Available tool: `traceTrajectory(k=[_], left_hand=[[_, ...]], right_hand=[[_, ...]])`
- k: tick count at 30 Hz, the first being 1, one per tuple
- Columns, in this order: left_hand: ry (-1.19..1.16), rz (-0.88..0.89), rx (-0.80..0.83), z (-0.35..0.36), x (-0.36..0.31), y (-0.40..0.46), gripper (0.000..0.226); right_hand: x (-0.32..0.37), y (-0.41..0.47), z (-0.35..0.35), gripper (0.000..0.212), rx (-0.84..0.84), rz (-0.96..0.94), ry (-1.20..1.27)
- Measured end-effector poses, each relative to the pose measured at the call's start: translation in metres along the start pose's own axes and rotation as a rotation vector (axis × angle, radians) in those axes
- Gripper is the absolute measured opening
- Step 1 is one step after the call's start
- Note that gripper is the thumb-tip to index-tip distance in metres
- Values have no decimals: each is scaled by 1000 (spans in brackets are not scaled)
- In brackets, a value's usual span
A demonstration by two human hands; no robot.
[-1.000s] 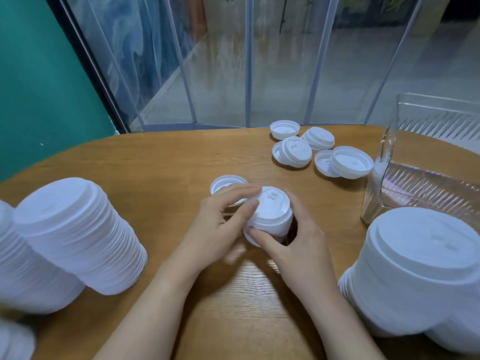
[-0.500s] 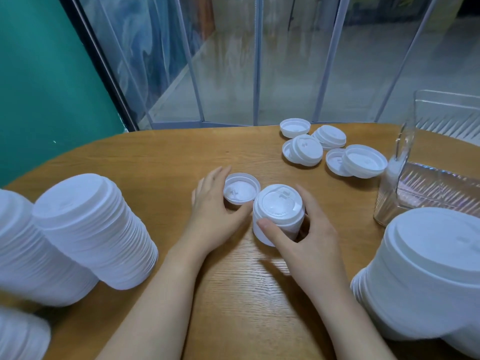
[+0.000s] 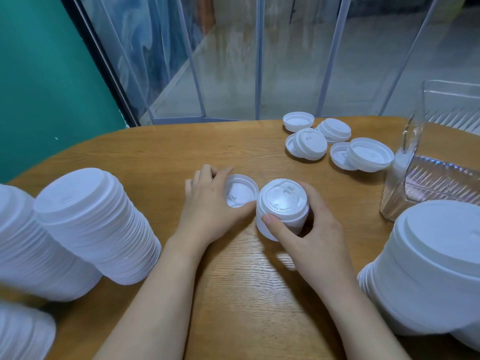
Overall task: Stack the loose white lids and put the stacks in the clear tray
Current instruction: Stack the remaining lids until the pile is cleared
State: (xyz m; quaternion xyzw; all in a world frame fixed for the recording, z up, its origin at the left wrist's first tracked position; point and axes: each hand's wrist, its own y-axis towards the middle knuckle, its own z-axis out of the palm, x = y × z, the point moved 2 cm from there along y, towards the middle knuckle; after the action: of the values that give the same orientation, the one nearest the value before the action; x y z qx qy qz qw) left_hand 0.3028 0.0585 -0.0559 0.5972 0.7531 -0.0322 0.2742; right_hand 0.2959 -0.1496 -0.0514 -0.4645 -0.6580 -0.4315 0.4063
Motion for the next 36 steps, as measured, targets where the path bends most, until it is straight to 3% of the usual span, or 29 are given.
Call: traceTrajectory(k=[4,25,32,36], left_hand=[[72,-10,24,-10,2,-4,82],[62,-47,202,-30,-2,-15,85],[-163,8,-84,-30,1,-13,77],[-304,-14,-103,-26,2,-13,75]], right_hand=[[-1,0,0,53,11,8,3],[-1,0,0,51,19,26,7],[-2,0,-1,56,11,26,-7],[-3,0,-1,59,14,36,-18]])
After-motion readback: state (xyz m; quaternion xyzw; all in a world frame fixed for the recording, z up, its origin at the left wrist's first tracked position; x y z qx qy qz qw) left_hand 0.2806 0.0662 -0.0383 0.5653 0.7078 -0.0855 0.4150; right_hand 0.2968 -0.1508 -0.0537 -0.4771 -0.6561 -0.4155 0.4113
